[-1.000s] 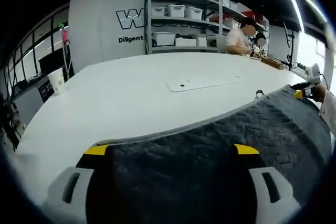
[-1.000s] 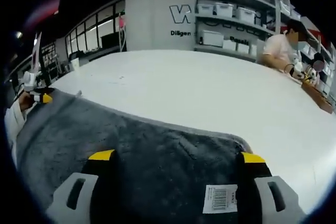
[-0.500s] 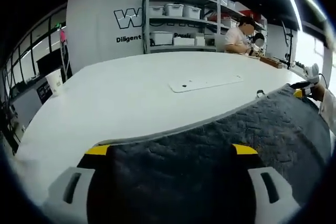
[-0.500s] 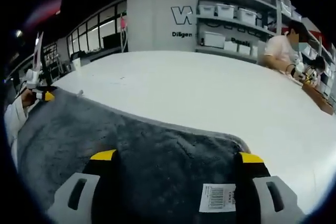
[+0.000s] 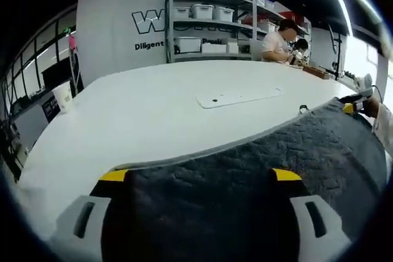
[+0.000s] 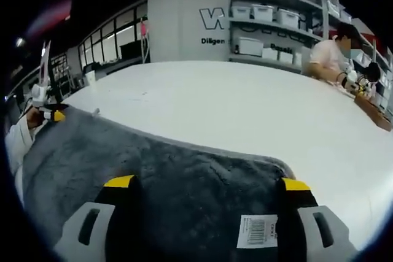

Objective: Open the folded towel by lifting each exposed corner and separating the folded layers until the towel lies flat within the target outline without major curled edges

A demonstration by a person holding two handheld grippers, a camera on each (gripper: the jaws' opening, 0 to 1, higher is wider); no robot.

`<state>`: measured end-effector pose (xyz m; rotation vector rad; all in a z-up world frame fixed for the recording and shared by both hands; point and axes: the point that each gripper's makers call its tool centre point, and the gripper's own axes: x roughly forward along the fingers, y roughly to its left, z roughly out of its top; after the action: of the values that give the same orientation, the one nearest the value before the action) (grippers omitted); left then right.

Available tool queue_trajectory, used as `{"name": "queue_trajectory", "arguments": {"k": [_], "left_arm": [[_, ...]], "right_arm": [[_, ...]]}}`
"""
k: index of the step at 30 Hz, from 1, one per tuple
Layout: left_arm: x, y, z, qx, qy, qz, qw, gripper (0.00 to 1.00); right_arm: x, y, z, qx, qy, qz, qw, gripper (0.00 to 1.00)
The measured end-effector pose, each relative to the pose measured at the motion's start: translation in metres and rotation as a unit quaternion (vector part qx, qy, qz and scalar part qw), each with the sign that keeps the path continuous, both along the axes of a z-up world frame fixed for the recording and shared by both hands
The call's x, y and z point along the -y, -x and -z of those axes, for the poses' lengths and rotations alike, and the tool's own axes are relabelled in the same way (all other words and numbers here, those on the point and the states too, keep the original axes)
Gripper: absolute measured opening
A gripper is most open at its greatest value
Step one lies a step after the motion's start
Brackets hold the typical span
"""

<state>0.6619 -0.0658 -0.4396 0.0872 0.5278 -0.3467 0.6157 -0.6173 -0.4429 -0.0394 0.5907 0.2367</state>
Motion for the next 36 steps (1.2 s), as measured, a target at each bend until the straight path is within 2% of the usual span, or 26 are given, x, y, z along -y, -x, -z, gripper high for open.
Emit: {"name": "queue_trajectory", "arguments": {"k": [3,6,10,15,18,24,27,31,33,36], "left_arm": [[0.010,0.006,-0.004,-0.007,0.022,0.012,0.9997,0.99],[0.014,0.012,-0.009,-0.008,0.019,0.020,0.9996,0.99],[0.021,0.021,-0.023,0.004,0.035,0.030,0.9989,0.99],[0.025,0.043,-0.035,0.009,0.029,0.044,0.9986,0.99],[0.027,0.061,-0.039,0.007,0.030,0.055,0.9980,0.99],[0.029,0.091,-0.038,0.004,0.023,0.062,0.9978,0.99],[0.029,0.106,-0.032,-0.009,0.018,0.060,0.9980,0.99],[0.023,0.129,-0.030,0.002,0.001,0.047,0.9989,0.99],[0.019,0.133,-0.030,0.006,-0.004,0.039,0.9992,0.99],[0.016,0.149,-0.024,0.001,0.011,0.027,0.9996,0.99]], "right_arm": [[-0.002,0.004,-0.004,-0.001,-0.009,0.002,1.0000,0.95],[-0.004,0.008,-0.008,0.003,-0.007,0.004,1.0000,0.96],[-0.012,0.018,-0.016,0.010,-0.002,-0.002,0.9999,0.98],[-0.022,0.032,-0.026,0.016,0.003,-0.009,0.9998,0.99],[-0.030,0.046,-0.030,0.014,0.009,-0.015,0.9998,0.99],[-0.046,0.075,-0.035,0.015,0.018,-0.036,0.9991,0.99],[-0.052,0.092,-0.036,0.011,0.023,-0.044,0.9987,0.99],[-0.052,0.107,-0.041,0.018,0.024,-0.041,0.9987,0.99],[-0.052,0.112,-0.042,0.022,0.023,-0.039,0.9987,0.99],[-0.056,0.127,-0.037,0.018,0.018,-0.036,0.9990,0.99]]}}
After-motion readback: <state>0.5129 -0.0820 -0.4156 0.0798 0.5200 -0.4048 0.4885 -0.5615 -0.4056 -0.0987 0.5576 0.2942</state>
